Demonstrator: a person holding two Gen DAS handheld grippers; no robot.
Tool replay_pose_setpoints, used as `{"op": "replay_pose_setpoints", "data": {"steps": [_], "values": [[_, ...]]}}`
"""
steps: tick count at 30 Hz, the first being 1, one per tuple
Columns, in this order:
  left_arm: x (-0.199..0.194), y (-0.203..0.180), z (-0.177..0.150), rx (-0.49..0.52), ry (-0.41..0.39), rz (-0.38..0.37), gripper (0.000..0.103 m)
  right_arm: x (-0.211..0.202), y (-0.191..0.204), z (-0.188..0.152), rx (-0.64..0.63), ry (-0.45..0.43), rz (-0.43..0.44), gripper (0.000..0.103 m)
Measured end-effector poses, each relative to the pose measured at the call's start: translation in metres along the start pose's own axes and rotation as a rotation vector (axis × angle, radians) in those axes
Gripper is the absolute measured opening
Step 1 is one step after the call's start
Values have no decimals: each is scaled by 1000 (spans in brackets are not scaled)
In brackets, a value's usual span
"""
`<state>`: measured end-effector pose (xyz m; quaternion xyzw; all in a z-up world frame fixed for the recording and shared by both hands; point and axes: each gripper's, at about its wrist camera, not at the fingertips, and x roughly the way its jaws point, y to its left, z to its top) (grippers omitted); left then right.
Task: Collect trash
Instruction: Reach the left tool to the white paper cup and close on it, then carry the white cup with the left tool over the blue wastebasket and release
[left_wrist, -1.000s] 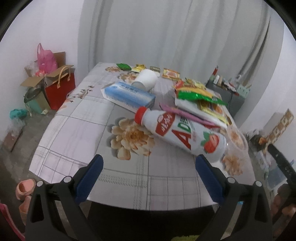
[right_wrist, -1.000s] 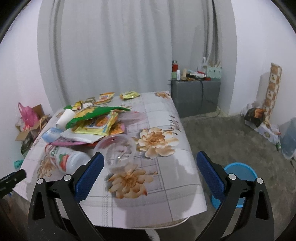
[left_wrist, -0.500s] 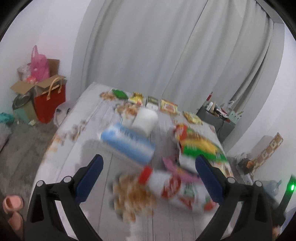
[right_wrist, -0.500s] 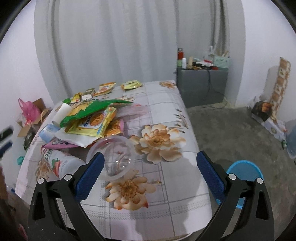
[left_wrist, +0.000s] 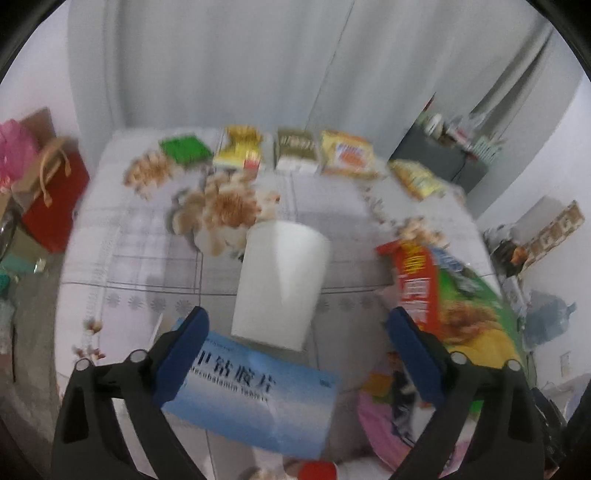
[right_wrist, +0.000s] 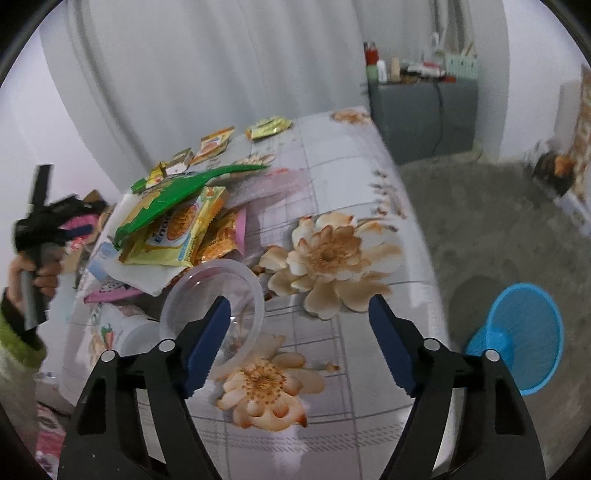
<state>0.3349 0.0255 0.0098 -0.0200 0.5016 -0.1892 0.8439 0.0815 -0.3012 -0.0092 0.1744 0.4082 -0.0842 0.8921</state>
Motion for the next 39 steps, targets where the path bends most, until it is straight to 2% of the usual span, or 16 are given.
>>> {"op": "replay_pose_setpoints", "data": {"steps": [4,6,7,9,10,12,14,22,25,28,33,36,39], "values": [[25,4,6,-21,78,10,83,9,4,6,-19,28,5,64],[33,5,8,-27,98,25,74,15,5,7,-21,47,13,61],[36,5,8,-25,108,34,72,19,5,7,-22,59,16,57],[38,4,8,-21,126,53,61,25,4,7,-23,81,18,50],[39,3,8,-17,131,61,58,28,4,7,-22,89,18,43],[38,4,8,-17,126,61,56,30,2,6,-16,101,22,32],[34,5,8,-19,109,61,56,29,1,5,-7,107,27,12],[-3,10,10,-49,35,37,56,2,-18,-1,52,79,25,6],[-31,8,7,-56,-5,14,56,-16,-30,-7,76,53,16,5],[-67,-5,0,-39,-81,-19,56,-36,-44,-13,112,10,3,4],[-121,-64,-16,47,-176,-128,56,-70,-73,-20,184,-57,-10,4],[-135,-109,-28,110,-191,-226,56,-92,-99,-27,246,-109,-27,4],[-131,-174,-47,201,-158,-347,56,-116,-135,-38,334,-165,-60,4]]}}
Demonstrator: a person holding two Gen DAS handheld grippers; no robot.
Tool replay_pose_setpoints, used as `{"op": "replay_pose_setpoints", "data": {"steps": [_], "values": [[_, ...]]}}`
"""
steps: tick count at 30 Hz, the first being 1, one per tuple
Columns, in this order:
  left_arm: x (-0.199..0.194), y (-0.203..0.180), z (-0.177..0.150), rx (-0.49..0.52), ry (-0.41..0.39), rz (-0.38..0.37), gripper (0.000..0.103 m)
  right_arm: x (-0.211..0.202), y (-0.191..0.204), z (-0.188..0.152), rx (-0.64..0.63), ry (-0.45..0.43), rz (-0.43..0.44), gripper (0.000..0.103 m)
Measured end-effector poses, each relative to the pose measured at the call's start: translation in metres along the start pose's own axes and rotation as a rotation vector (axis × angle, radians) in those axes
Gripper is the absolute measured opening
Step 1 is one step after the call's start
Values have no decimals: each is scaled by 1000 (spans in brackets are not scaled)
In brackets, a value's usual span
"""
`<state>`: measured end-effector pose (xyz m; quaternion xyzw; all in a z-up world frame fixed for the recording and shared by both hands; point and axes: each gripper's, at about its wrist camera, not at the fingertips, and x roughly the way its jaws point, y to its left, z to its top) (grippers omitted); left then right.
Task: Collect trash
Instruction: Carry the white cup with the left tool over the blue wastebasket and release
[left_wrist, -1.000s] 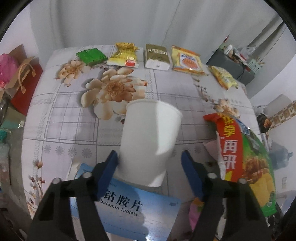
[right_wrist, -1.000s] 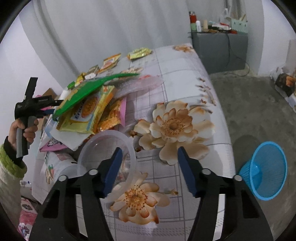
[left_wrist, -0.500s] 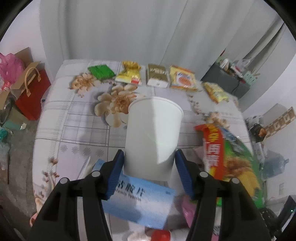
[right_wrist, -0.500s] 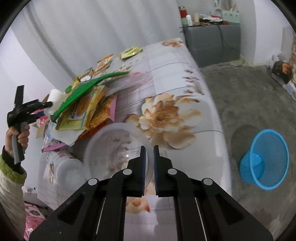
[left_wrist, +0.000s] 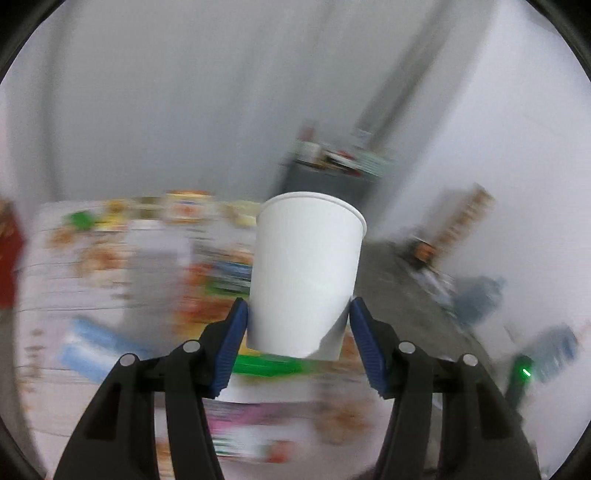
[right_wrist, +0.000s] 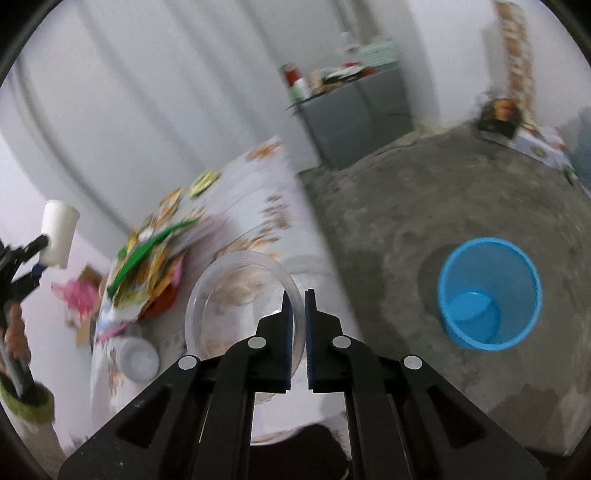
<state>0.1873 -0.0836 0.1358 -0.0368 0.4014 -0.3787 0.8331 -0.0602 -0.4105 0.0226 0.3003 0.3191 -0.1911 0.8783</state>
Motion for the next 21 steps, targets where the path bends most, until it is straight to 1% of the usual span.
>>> {"op": "replay_pose_setpoints", "data": {"steps": [1,3,4,6,8,9,10,13,15,18,20,21], "values": [[14,-24,-5,24,30,-50,56,-6,-14,0,35,-21,-12,4],[42,-64,-16,57,94,-121,56,-16,-41,-1,109,-55,-42,4],[68,-93,-25,74,155,-167,56,-20,-58,-3,157,-72,-60,5],[100,-130,-37,104,224,-207,56,-26,-87,-6,237,-96,-88,5],[150,-180,-55,172,304,-205,56,-28,-112,-11,311,-114,-113,5],[164,-196,-62,191,329,-202,56,-29,-127,-12,349,-125,-133,5],[189,-218,-73,219,376,-202,56,-28,-141,-14,386,-130,-152,5],[249,-264,-98,271,474,-185,56,-23,-175,-18,483,-141,-191,5],[282,-291,-113,295,516,-183,56,-19,-193,-21,531,-143,-213,5],[318,-316,-125,314,546,-168,57,-5,-218,-20,595,-154,-222,6],[345,-332,-128,326,534,-145,58,9,-238,-17,625,-159,-239,12],[359,-336,-130,332,536,-132,67,23,-248,-16,649,-155,-253,15]]}}
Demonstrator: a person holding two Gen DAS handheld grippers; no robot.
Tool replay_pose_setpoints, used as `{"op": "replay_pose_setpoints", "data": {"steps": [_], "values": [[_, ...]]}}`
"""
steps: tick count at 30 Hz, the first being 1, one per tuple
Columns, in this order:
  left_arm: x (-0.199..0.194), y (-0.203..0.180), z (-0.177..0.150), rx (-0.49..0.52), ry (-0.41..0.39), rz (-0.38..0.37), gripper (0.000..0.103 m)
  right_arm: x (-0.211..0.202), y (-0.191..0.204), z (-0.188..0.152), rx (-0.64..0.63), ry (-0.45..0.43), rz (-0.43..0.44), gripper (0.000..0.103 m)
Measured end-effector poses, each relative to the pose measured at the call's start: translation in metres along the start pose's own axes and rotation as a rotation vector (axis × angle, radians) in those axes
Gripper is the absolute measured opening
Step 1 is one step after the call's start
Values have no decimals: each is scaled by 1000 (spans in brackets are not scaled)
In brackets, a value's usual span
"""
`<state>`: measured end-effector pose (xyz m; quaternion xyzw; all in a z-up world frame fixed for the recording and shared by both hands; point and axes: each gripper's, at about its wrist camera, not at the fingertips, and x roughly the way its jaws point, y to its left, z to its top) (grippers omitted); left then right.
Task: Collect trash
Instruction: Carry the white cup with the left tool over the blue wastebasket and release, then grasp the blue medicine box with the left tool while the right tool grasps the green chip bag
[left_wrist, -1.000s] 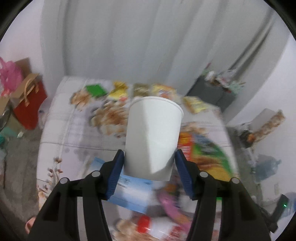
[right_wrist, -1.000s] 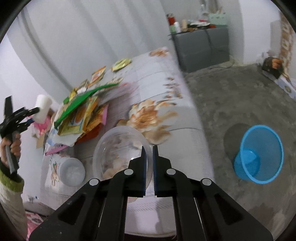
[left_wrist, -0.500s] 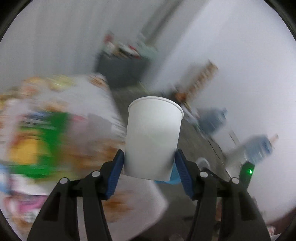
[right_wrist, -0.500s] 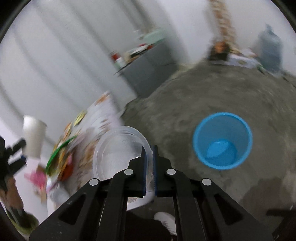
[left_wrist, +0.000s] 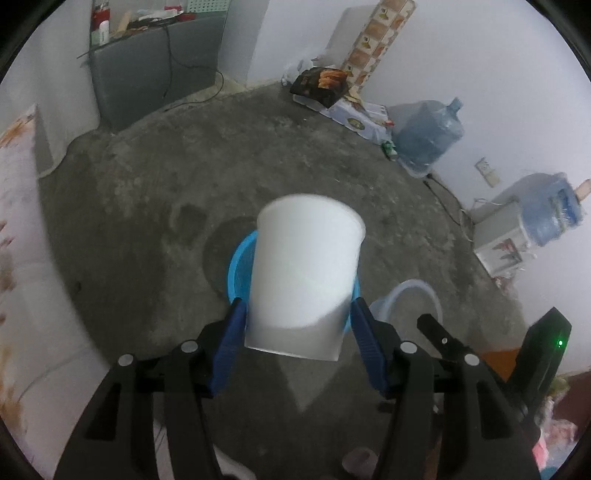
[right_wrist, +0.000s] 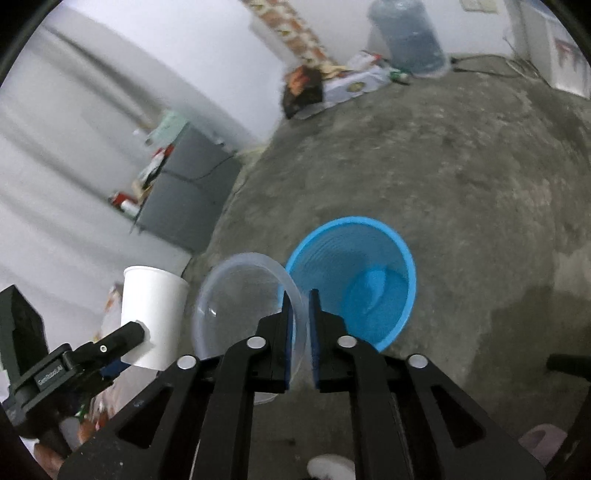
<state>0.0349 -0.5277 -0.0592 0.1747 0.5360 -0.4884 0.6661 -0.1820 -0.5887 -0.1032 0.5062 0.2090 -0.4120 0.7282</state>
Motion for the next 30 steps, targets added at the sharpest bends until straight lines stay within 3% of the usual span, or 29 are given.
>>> {"op": "replay_pose_setpoints", "data": {"steps": [2,4,7,9,14,15,19,23,27,30], "values": [[28,1,8,-12,36,21,75,34,-11,5,38,34,-56,54],[52,1,9,-54,83,17,75,51,-23,3,74,78,-107,56],[64,19,4,-148,129,-31,75,50,-35,-8,106,83,-83,56],[57,29,-2,-188,118,-49,76,45,-40,-13,93,84,-83,56],[33,27,-13,-143,55,-46,77,28,-41,-11,33,67,-126,56],[23,28,-18,-139,26,-50,77,19,-37,-9,-4,48,-141,57],[-22,36,-36,-153,-54,-105,85,-13,-6,-7,-179,-53,-183,78],[-74,53,-61,-195,-108,-162,88,-42,40,-15,-326,-148,-161,91],[-137,79,-94,-241,-214,-175,90,-60,90,-46,-556,-229,-138,95],[-187,105,-124,-273,-326,-173,91,-66,124,-79,-740,-239,-92,95]]}}
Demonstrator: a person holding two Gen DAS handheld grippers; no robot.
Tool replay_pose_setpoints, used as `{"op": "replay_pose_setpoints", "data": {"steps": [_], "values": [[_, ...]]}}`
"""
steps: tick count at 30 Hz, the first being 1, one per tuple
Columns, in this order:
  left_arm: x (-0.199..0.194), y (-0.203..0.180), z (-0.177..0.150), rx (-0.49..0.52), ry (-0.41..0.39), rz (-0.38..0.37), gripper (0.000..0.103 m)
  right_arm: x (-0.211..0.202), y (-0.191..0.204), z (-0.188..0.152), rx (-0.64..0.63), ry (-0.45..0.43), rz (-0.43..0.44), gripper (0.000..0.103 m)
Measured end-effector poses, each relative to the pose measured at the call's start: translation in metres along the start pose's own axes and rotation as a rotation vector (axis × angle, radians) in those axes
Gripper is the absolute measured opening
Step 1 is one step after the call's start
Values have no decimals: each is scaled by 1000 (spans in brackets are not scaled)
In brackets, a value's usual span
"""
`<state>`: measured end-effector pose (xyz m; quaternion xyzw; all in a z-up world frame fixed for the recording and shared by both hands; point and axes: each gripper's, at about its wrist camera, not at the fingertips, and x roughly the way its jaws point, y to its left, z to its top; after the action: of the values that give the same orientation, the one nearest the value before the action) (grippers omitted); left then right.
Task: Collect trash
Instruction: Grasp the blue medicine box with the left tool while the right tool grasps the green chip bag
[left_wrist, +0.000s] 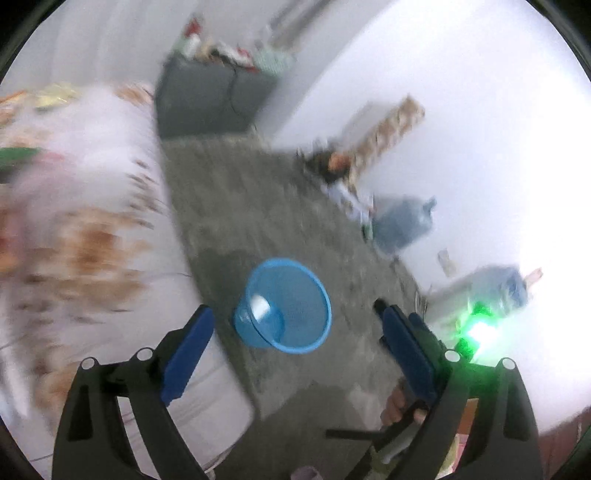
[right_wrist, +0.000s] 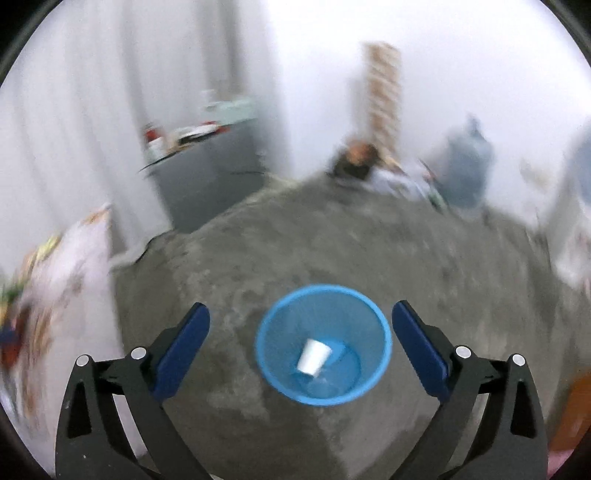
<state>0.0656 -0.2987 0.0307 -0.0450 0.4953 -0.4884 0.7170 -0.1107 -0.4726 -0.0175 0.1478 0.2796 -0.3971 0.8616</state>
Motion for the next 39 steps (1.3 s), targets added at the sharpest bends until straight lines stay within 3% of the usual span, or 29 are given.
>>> {"op": "replay_pose_setpoints", "data": {"steps": [5,9,12,16,19,21,25,30,34,39], "values": [[-99,47,-16,-17,-201,102,91,-27,50,1,-105,-47,144,95],[-176,94,-36,-96,-360,186,92,-37,74,5,-148,-50,255,95],[-227,140,-55,-215,-475,252,95,-45,99,6,-190,-31,320,95],[-268,211,-70,-437,-521,348,97,-51,133,9,-234,-11,369,95],[-272,263,-75,-632,-478,398,97,-53,154,9,-245,19,406,95],[-265,298,-74,-745,-404,425,97,-53,165,11,-246,36,421,95],[-243,341,-63,-842,-335,420,97,-55,174,14,-243,44,427,95],[-231,375,-38,-846,-300,529,97,-53,175,11,-225,71,405,95],[-220,392,-14,-783,-248,670,97,-44,174,9,-209,108,381,95],[-205,404,9,-659,-179,772,97,-39,177,8,-193,133,378,95]]}}
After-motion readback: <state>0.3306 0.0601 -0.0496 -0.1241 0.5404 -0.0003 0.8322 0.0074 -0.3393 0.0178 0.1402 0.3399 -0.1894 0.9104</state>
